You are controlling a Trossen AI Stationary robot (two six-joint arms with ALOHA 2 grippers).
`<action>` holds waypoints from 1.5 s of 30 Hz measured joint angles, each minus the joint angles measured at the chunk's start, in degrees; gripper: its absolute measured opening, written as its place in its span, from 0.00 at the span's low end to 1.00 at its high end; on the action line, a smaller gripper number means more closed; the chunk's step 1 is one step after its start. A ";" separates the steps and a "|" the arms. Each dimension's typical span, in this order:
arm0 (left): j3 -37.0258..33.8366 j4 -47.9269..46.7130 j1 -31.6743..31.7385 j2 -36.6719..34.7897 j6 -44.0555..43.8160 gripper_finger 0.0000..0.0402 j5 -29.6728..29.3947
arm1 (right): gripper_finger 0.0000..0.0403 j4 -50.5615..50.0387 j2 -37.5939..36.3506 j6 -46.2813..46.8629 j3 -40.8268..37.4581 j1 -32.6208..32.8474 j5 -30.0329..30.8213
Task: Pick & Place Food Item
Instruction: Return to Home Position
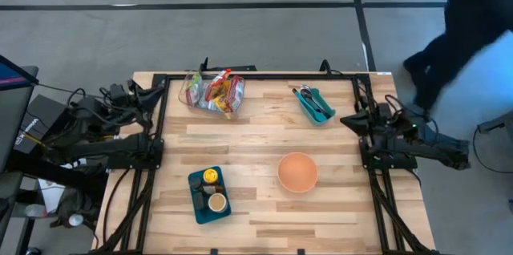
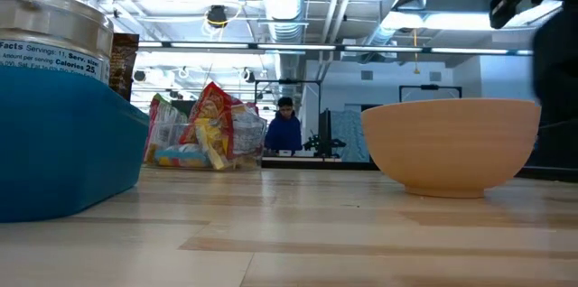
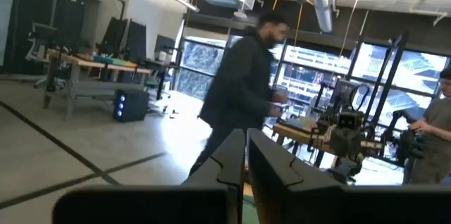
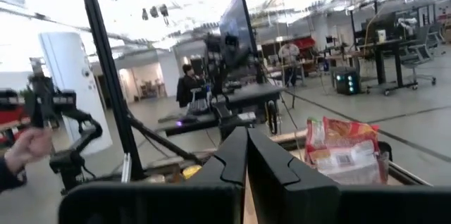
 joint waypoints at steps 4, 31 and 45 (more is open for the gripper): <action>-4.84 5.46 0.00 0.04 -0.30 0.03 0.01 | 0.02 2.67 0.01 0.53 -2.46 0.00 0.02; -32.34 33.31 0.00 2.26 0.45 0.03 -0.01 | 0.02 6.20 0.15 -4.80 -16.64 -0.02 0.60; -32.34 33.27 0.00 8.82 0.44 0.03 0.01 | 0.02 6.13 0.86 -2.54 -16.68 -0.02 0.92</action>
